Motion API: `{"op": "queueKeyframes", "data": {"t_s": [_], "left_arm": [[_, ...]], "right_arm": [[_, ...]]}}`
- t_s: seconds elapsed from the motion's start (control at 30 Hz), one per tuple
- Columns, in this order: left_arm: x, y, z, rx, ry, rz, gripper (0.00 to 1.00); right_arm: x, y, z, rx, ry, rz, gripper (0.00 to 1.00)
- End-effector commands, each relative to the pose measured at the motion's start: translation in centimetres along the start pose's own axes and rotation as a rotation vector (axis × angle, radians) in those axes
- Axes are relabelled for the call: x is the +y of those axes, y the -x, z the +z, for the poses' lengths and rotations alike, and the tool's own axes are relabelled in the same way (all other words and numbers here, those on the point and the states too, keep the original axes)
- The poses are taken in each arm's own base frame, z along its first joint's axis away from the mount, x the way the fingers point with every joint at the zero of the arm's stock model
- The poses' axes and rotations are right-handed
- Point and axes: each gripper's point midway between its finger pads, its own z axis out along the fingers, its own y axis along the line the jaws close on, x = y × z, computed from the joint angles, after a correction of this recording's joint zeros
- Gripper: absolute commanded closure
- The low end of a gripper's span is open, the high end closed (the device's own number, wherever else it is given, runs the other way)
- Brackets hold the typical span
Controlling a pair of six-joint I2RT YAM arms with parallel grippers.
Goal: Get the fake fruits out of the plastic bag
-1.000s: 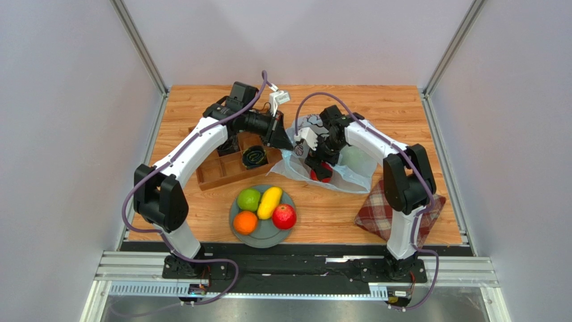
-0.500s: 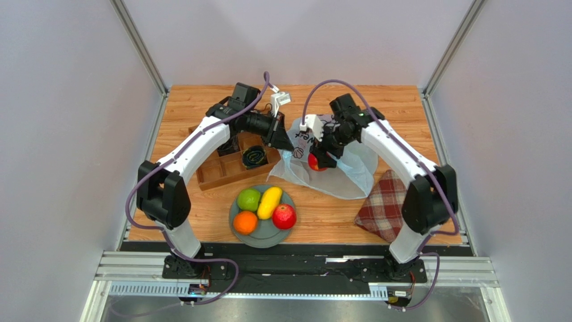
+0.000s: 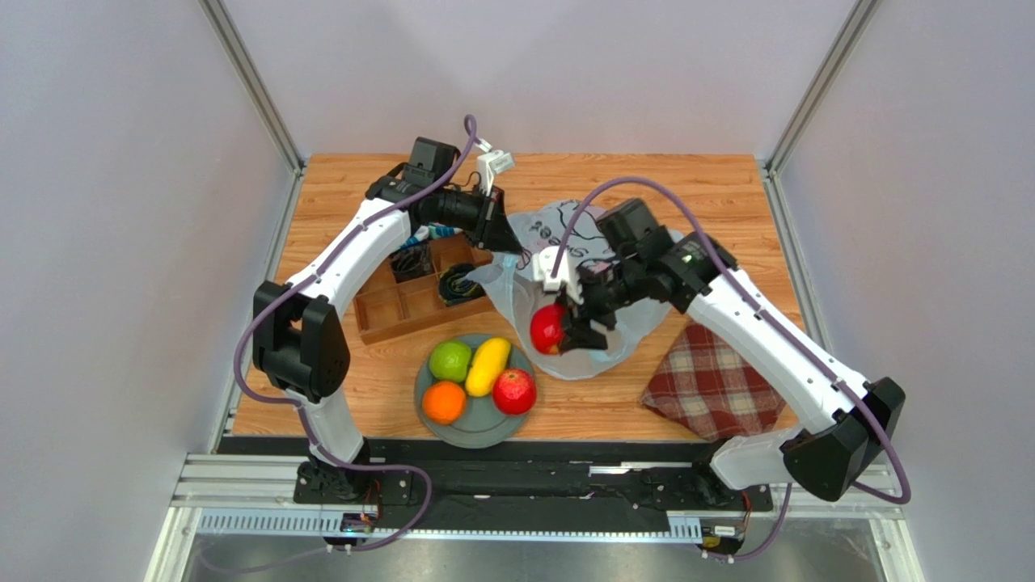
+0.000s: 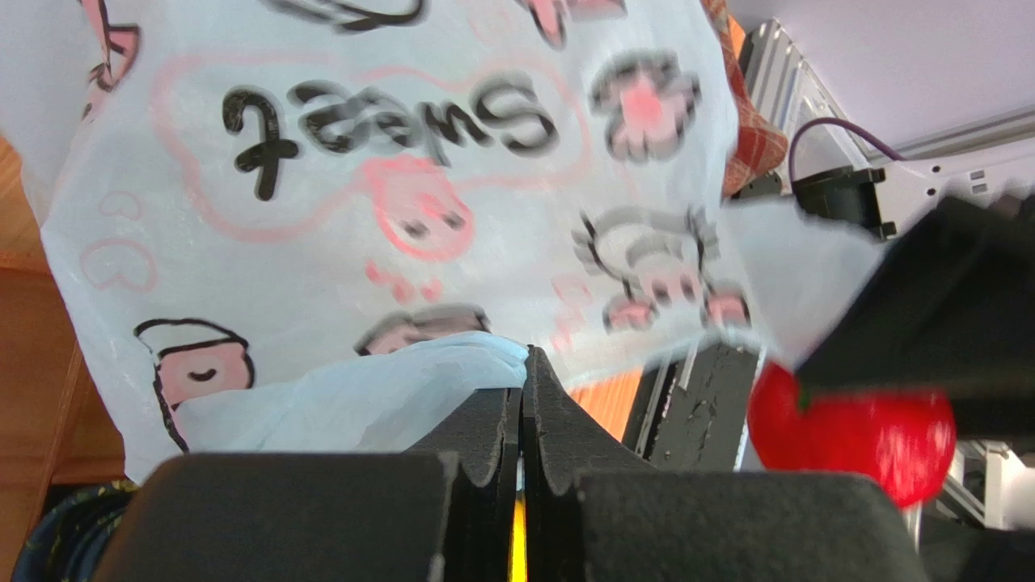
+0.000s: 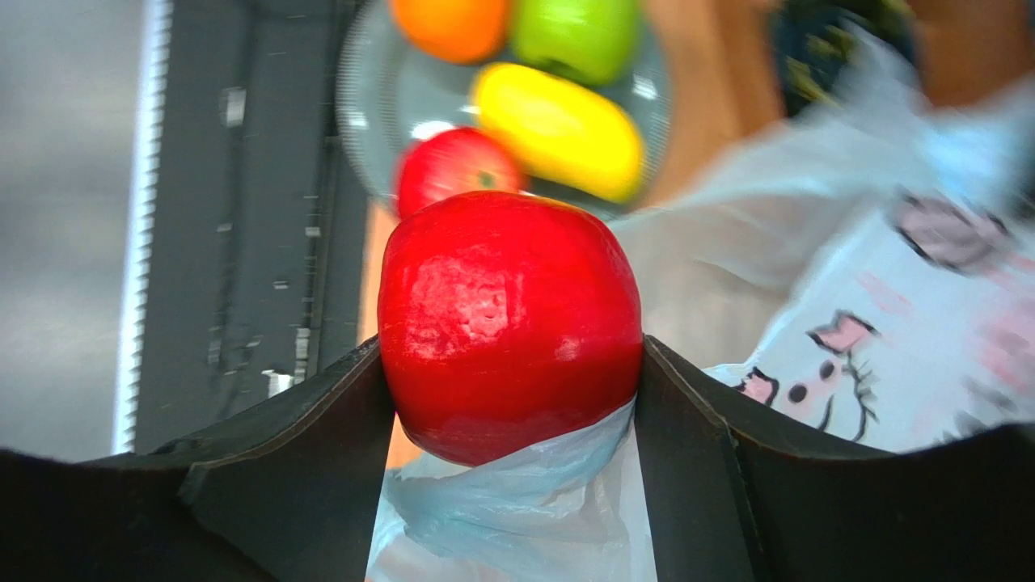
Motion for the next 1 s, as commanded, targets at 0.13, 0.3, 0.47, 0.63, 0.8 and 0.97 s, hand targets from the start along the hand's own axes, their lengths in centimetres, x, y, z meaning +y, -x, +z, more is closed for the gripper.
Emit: {"op": "queueKeyframes", "data": {"t_s": [0.13,0.3,0.47,0.63,0.8,0.97], "left_arm": [[-2.6,3.6,-1.1,-0.095,-0.06,0.07,1.0],[-3.7,2.8,-1.6,-0.097,-0.086,0.025,1.0],[-3.4,2.4,-2.0,-0.12,-0.083,-0.021,1.0],[-2.8,2.3,-3.0,-0.139,-0.067,-0.041,1.0],[-3.2,2.2,-3.7,-0.151,-0.061,-0.02,1.0],[-3.4,1.8,-3.8,-0.16,-0.06,-0.021,1.0]], "right_arm": [[3.3,2.2,6.4,0.022,0.19,-0.089,0.33],[4.9,4.3,9.0,0.022,0.291,-0.118,0.33],[8.9,4.2,12.4,0.059,0.419,-0.178,0.33],[11.2,1.8,15.4,0.146,0.481,-0.212,0.34],[9.0,0.5,18.3,0.233,0.386,-0.178,0.33],[6.8,-1.1,19.6,0.327,0.287,-0.161,0.32]]}}
